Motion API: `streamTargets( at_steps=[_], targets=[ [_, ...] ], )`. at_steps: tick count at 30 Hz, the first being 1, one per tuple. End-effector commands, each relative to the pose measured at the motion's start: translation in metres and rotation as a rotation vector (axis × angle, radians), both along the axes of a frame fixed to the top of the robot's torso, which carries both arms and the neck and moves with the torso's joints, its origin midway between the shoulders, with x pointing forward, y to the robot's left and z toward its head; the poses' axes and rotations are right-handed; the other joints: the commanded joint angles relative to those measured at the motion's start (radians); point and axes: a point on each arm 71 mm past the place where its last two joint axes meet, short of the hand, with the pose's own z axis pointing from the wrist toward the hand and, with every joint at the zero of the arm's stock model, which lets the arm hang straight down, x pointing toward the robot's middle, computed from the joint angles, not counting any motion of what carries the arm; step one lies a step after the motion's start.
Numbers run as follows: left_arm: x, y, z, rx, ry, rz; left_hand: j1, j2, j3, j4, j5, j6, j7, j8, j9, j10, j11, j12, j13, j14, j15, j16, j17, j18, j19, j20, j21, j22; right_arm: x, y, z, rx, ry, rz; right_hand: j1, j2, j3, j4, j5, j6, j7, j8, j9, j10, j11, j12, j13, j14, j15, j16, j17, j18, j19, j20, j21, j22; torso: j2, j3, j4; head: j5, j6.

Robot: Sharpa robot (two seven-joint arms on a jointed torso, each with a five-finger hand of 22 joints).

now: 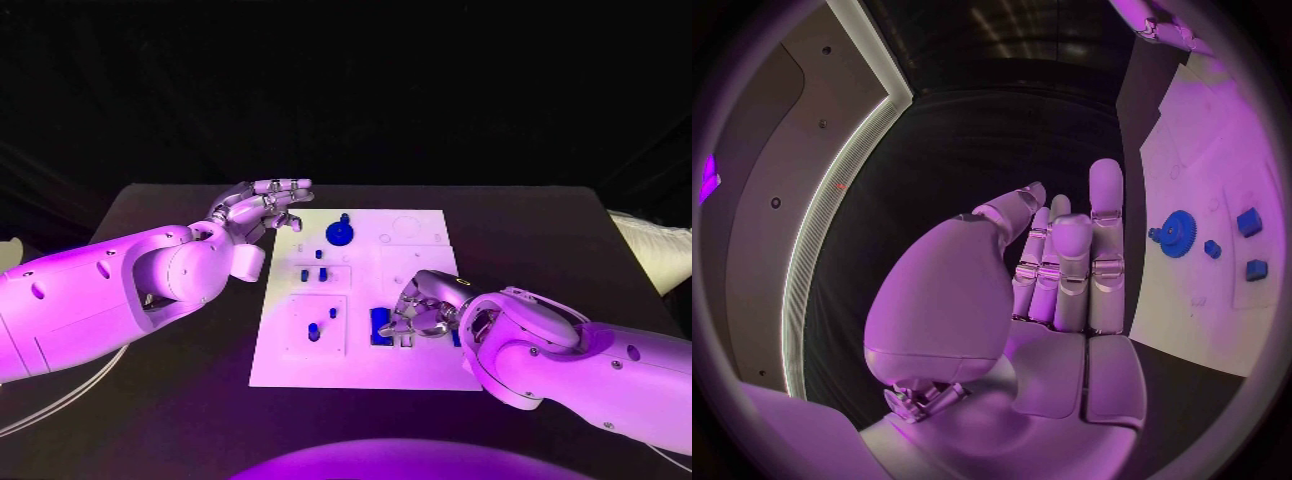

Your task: Assemble the parts on the task board

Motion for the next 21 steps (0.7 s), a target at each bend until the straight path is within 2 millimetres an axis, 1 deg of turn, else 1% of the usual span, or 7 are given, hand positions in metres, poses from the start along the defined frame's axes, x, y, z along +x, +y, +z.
streamTargets(
  at_steps=[1, 5, 10, 13, 17, 19, 21],
  targets=[
    [-0.001, -0.002, 0.001, -0.010, -0.008, -0.021, -0.006, 0.005, -0.001, -0.006, -0.001, -0.009, 0.001, 0.005, 0.001, -0.008, 0.002, 0.002, -0.002, -0.004, 0.005, 0.005, -0.001, 0.019, 0.001, 0.004, -0.002, 0.001, -0.003, -0.003, 0.003, 0.021, -0.018, 0.004, -0.019, -0.001, -0.012, 0.009, -0.002, -0.008, 0.004, 0.001, 0.003, 0.049, -0.010, 0.001, 0.087, 0.096, 0.002, 0.003, 0.202, -0.020, 0.050, -0.005, 0.001, 0.127, 0.001, 0.0010, 0.0000, -0.001, 0.001],
    [-0.001, -0.002, 0.001, -0.009, -0.008, -0.020, -0.006, 0.005, -0.001, -0.006, -0.001, -0.009, 0.001, 0.005, 0.001, -0.008, 0.002, 0.002, -0.002, -0.004, 0.005, 0.005, -0.001, 0.019, 0.001, 0.004, -0.002, 0.001, -0.007, -0.016, 0.009, 0.077, -0.028, -0.020, -0.026, -0.002, -0.015, 0.015, 0.022, -0.035, 0.013, -0.016, 0.000, 0.047, -0.003, 0.003, 0.090, 0.095, 0.007, 0.000, 0.195, -0.018, 0.047, -0.002, -0.005, 0.120, 0.000, 0.0002, -0.0017, 0.000, 0.002],
    [-0.001, -0.001, 0.001, -0.008, -0.007, -0.018, -0.006, 0.005, -0.001, -0.006, -0.001, -0.009, 0.001, 0.005, 0.001, -0.008, 0.002, 0.002, -0.002, -0.004, 0.005, 0.005, -0.001, 0.019, 0.001, 0.004, -0.002, 0.001, -0.009, -0.046, 0.017, 0.074, -0.041, -0.054, 0.001, 0.012, -0.005, 0.003, 0.074, -0.078, 0.033, -0.057, -0.014, 0.040, 0.014, -0.015, 0.083, 0.094, 0.021, -0.002, 0.193, -0.017, 0.044, 0.009, -0.008, 0.116, -0.001, -0.0014, -0.0034, -0.009, 0.007],
    [-0.002, -0.001, 0.001, -0.009, -0.007, -0.019, -0.006, 0.005, -0.001, -0.006, -0.001, -0.009, 0.001, 0.005, 0.001, -0.008, 0.002, 0.002, -0.002, -0.004, 0.005, 0.005, -0.001, 0.019, 0.001, 0.004, -0.002, 0.001, -0.008, -0.063, 0.019, 0.037, -0.054, -0.072, 0.012, 0.021, -0.001, -0.002, 0.104, -0.087, 0.040, -0.075, -0.025, 0.036, 0.020, -0.025, 0.079, 0.094, 0.027, -0.002, 0.193, -0.017, 0.044, 0.015, -0.009, 0.116, -0.001, -0.0008, -0.0036, -0.015, 0.011],
    [-0.002, -0.002, 0.002, -0.010, -0.007, -0.022, -0.006, 0.005, -0.001, -0.006, -0.001, -0.009, 0.001, 0.005, 0.001, -0.008, 0.002, 0.002, -0.002, -0.004, 0.005, 0.005, -0.001, 0.019, 0.001, 0.004, -0.002, 0.001, -0.009, -0.078, 0.021, -0.029, -0.081, -0.082, 0.015, 0.025, 0.000, -0.003, 0.117, -0.081, 0.040, -0.078, -0.029, 0.037, 0.021, -0.022, 0.082, 0.094, 0.028, -0.002, 0.193, -0.018, 0.045, 0.017, -0.007, 0.119, 0.000, 0.0024, -0.0062, -0.023, 0.014],
    [-0.002, -0.002, 0.002, -0.011, -0.007, -0.025, -0.006, 0.005, -0.001, -0.006, -0.001, -0.009, 0.001, 0.005, 0.001, -0.008, 0.002, 0.002, -0.002, -0.004, 0.005, 0.005, -0.001, 0.019, 0.001, 0.004, -0.002, 0.001, -0.009, -0.084, 0.020, -0.066, -0.087, -0.087, 0.015, 0.027, 0.000, -0.003, 0.122, -0.076, 0.039, -0.078, -0.030, 0.037, 0.020, -0.021, 0.083, 0.094, 0.028, -0.001, 0.194, -0.018, 0.045, 0.018, -0.006, 0.119, 0.000, 0.0026, -0.0063, -0.026, 0.014],
    [-0.003, -0.003, 0.002, -0.012, -0.007, -0.027, -0.006, 0.005, -0.001, -0.006, -0.001, -0.009, 0.001, 0.005, 0.001, -0.008, 0.002, 0.002, -0.002, -0.004, 0.005, 0.005, -0.001, 0.019, 0.001, 0.004, -0.002, 0.001, -0.009, -0.089, 0.019, -0.096, -0.091, -0.091, 0.014, 0.027, 0.000, -0.003, 0.123, -0.074, 0.039, -0.078, -0.030, 0.037, 0.020, -0.021, 0.082, 0.094, 0.028, -0.001, 0.194, -0.018, 0.045, 0.018, -0.006, 0.119, 0.000, 0.0015, -0.0049, -0.032, 0.016]
  ],
)
